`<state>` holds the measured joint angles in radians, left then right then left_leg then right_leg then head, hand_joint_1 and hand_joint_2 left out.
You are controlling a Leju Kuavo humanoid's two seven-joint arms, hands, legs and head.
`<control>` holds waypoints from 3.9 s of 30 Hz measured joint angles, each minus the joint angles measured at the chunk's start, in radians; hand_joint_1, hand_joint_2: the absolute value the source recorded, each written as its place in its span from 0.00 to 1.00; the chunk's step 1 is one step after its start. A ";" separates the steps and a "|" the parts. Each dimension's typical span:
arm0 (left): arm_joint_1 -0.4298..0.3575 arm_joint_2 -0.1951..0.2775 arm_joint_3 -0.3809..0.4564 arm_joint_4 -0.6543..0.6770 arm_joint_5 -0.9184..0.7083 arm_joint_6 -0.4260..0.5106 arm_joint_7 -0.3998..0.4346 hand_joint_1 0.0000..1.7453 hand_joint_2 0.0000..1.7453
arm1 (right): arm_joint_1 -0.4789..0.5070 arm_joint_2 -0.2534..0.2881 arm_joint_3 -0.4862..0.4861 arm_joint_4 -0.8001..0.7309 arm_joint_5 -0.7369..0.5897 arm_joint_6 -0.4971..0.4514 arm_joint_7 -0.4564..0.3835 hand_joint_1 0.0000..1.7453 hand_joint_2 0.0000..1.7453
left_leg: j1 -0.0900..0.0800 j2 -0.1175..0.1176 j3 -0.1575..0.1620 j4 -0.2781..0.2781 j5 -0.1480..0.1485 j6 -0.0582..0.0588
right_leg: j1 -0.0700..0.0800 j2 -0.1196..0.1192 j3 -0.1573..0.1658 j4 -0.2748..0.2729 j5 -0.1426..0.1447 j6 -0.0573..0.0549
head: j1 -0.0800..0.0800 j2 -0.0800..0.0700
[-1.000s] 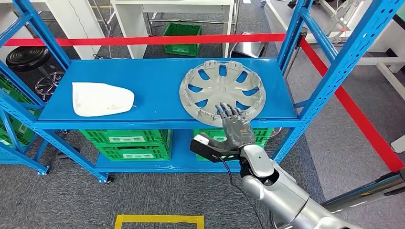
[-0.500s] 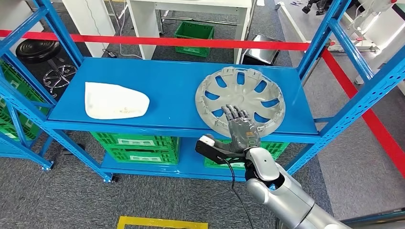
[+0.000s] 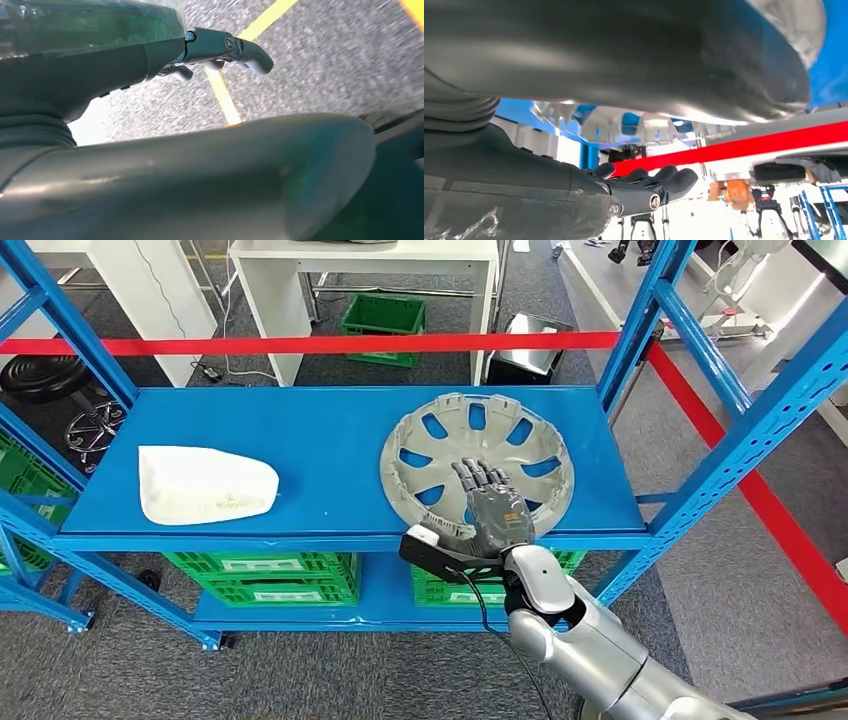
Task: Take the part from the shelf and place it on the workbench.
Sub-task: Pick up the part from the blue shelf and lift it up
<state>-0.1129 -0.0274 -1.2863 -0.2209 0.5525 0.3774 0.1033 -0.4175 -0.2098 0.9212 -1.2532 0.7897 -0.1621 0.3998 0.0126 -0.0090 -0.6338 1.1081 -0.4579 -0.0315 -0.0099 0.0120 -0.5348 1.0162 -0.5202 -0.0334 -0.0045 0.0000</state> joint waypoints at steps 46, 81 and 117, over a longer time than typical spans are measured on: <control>-0.002 0.000 -0.004 0.000 0.000 0.003 -0.002 0.00 0.00 | -0.003 -0.004 0.030 0.136 -0.022 0.286 0.128 0.00 1.00 | -0.004 -0.007 0.024 -0.075 -0.002 0.029 | 0.006 -0.005 -0.006 -0.007 -0.003 0.022 | 0.019 0.000; -0.004 0.000 -0.004 0.000 0.000 0.011 -0.016 0.00 0.00 | -0.012 -0.004 0.031 0.157 -0.036 0.227 0.097 0.00 1.00 | -0.004 -0.007 0.024 -0.075 -0.002 0.029 | 0.006 -0.005 -0.005 -0.007 -0.003 0.022 | 0.019 0.000; -0.025 0.017 -0.005 0.000 -0.029 0.013 -0.017 0.00 0.00 | -0.056 0.024 0.027 0.226 -0.122 0.158 0.047 0.67 1.00 | -0.004 -0.007 0.025 -0.075 -0.001 0.028 | 0.006 -0.005 -0.005 -0.006 -0.003 0.022 | 0.019 0.000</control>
<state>-0.1377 -0.0107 -1.2911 -0.2209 0.5233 0.3904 0.0863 -0.4731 -0.1861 0.9486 -1.0273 0.6672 -0.0046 0.4468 0.0090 -0.0158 -0.6092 1.0327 -0.4593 -0.0031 -0.0040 0.0072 -0.5402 1.0098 -0.5233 -0.0116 0.0149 0.0000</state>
